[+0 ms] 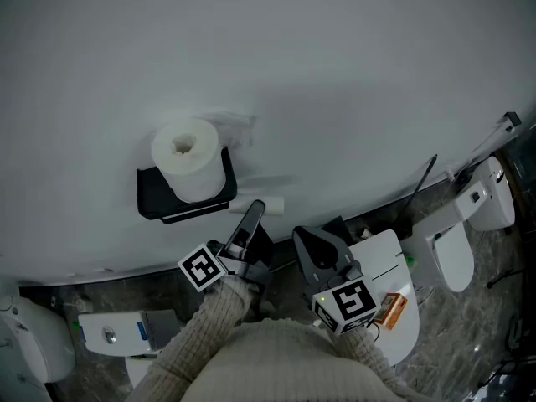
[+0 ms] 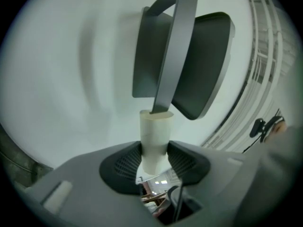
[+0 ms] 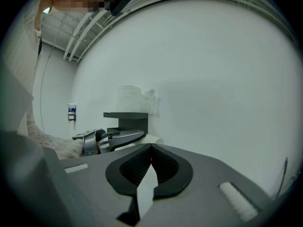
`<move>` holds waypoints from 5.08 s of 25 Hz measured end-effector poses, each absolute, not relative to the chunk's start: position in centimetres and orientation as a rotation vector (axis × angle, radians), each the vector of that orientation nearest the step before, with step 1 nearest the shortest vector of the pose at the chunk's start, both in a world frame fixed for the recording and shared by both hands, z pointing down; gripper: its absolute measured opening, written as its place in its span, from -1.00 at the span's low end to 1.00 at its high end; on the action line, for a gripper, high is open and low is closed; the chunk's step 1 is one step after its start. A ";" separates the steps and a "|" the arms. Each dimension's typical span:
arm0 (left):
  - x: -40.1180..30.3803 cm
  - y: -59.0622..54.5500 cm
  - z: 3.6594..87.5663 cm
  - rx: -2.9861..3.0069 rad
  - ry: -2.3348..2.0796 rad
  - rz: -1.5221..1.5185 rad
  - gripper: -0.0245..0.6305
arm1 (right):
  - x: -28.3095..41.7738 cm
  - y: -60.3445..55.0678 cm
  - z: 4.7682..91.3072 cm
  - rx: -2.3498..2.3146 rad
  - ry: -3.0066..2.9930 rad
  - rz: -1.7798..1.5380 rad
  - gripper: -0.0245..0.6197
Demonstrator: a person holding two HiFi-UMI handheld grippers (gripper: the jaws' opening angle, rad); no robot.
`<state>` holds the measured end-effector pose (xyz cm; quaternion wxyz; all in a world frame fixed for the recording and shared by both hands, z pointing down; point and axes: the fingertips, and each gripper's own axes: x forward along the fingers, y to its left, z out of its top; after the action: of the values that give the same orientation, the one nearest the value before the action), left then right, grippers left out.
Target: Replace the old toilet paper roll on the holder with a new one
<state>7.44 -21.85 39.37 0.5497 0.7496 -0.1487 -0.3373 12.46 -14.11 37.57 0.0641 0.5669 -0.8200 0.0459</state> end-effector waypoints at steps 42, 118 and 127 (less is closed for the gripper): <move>-5.6 -14.9 39.5 1.735 -0.646 -1.029 -0.41 | 1.4 -17.0 29.5 1.248 -2.878 -0.120 -0.66; -1.5 -15.6 40.7 1.741 -0.519 -0.897 -0.41 | 9.9 -20.3 25.7 1.797 -2.836 -0.045 0.27; -0.2 -15.2 41.1 1.738 -0.513 -0.859 -0.41 | 13.4 -20.0 29.5 1.991 -2.883 0.279 0.27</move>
<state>-0.18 -15.19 41.11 0.5381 0.7305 -0.2158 -0.3610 13.42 -20.02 29.48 -0.1857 0.5566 -0.8060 0.0779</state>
